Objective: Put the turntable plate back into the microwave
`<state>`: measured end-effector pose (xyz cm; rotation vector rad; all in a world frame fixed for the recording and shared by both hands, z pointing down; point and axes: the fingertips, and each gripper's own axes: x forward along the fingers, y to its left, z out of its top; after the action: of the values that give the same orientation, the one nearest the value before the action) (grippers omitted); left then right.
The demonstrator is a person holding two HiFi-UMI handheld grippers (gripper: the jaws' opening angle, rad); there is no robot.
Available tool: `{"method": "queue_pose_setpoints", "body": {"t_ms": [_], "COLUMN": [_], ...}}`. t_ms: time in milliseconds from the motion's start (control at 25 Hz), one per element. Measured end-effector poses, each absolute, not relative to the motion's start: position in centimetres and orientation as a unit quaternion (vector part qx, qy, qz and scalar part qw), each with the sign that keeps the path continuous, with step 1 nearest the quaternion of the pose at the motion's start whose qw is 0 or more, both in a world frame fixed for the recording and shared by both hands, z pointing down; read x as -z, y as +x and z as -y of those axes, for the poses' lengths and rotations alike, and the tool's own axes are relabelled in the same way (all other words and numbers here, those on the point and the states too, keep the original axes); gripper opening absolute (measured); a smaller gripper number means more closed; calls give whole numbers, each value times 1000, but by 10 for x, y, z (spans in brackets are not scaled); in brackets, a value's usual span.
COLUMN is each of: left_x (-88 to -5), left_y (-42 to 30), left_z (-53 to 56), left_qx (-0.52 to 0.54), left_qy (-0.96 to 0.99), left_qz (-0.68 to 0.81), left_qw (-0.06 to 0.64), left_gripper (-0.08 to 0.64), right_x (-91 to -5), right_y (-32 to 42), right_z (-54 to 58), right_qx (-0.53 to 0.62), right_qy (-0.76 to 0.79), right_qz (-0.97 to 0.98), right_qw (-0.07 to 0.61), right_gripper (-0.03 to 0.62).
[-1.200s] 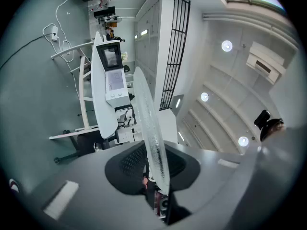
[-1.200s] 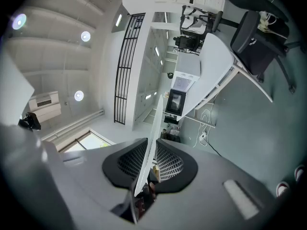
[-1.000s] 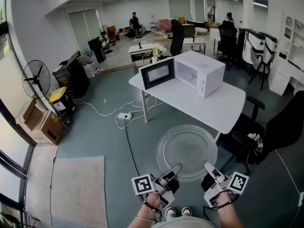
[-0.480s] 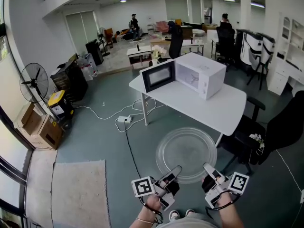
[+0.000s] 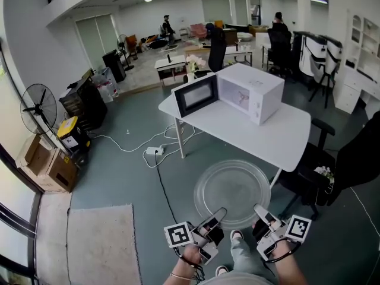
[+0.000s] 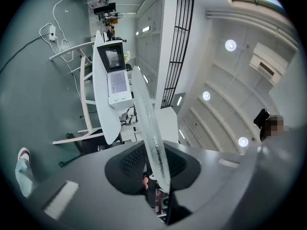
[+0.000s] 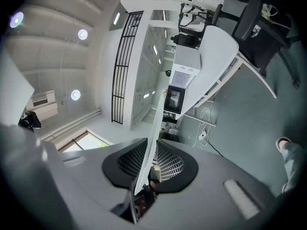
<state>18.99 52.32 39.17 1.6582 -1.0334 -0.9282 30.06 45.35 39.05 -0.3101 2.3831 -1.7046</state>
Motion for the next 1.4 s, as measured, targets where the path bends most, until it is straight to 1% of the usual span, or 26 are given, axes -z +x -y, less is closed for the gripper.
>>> {"method": "queue_pose_setpoints", "body": {"t_ms": [200,760,1160,1400], "left_x": [-392,-386,-388,-388], "left_y": [170,108,85,69], "left_z": [-477,-325,-231,-199], "left_qx": [385,405,409,407], "left_qy": [674,658,648,643], "left_qz": [421,443,448,457], "left_qw": [469,455,461,460], "left_gripper": [55,54,55,54], "right_x": [-393,-383,-388,-389], "right_y": [279,213,187,172], "right_z": [-406,-246,-152,-117], "right_qx": [581,585,597,596], "right_qy": [-98,-76,-70,-64], "right_qz": [-801,-805,-797,-798], "right_qw": [100,71,64,63], "right_gripper": [63,62,62,63]}}
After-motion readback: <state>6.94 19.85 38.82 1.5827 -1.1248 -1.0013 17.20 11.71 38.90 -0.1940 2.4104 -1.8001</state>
